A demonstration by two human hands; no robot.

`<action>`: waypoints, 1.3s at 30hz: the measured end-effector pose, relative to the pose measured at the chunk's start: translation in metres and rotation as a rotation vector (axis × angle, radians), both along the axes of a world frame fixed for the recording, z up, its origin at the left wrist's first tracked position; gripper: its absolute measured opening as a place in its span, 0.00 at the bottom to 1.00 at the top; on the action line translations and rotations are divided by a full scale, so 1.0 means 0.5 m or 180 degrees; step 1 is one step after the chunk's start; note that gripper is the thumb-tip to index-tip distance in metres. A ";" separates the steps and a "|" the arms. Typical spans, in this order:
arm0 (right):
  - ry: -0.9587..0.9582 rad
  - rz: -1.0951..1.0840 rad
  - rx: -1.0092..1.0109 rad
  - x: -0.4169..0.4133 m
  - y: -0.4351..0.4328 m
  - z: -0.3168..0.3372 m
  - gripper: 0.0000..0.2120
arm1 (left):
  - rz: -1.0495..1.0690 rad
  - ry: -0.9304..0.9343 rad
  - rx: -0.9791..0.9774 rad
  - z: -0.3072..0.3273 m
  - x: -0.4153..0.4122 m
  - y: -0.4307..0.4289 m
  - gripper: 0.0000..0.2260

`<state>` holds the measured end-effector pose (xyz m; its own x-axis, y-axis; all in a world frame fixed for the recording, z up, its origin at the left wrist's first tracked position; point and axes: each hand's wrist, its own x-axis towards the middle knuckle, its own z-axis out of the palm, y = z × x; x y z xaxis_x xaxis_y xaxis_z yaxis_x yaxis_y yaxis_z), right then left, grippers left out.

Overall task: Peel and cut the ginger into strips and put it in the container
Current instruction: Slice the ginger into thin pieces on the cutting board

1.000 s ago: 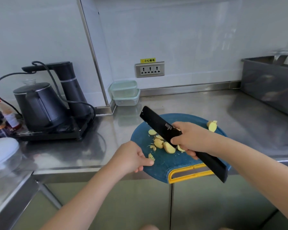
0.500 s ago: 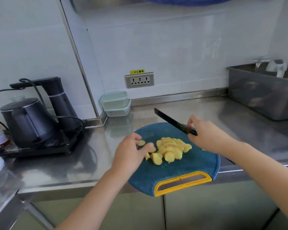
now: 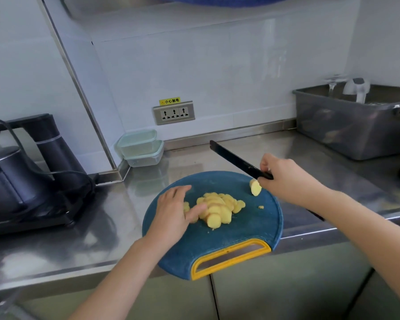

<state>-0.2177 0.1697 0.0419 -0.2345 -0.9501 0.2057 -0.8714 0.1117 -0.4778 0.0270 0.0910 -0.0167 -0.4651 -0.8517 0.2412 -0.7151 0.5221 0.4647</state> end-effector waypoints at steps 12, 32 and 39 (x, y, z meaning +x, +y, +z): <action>-0.0666 -0.0375 0.0218 -0.061 0.049 0.021 0.05 | -0.1043 -0.0294 0.0327 0.076 -0.247 -0.019 0.24; -0.1142 -0.0496 0.0092 -0.066 0.146 0.051 0.06 | -0.0661 0.0636 0.0076 0.124 -0.189 0.000 0.07; -0.1197 0.0102 0.0584 0.041 0.135 0.045 0.11 | 0.0313 0.1362 0.0719 0.140 0.009 0.016 0.07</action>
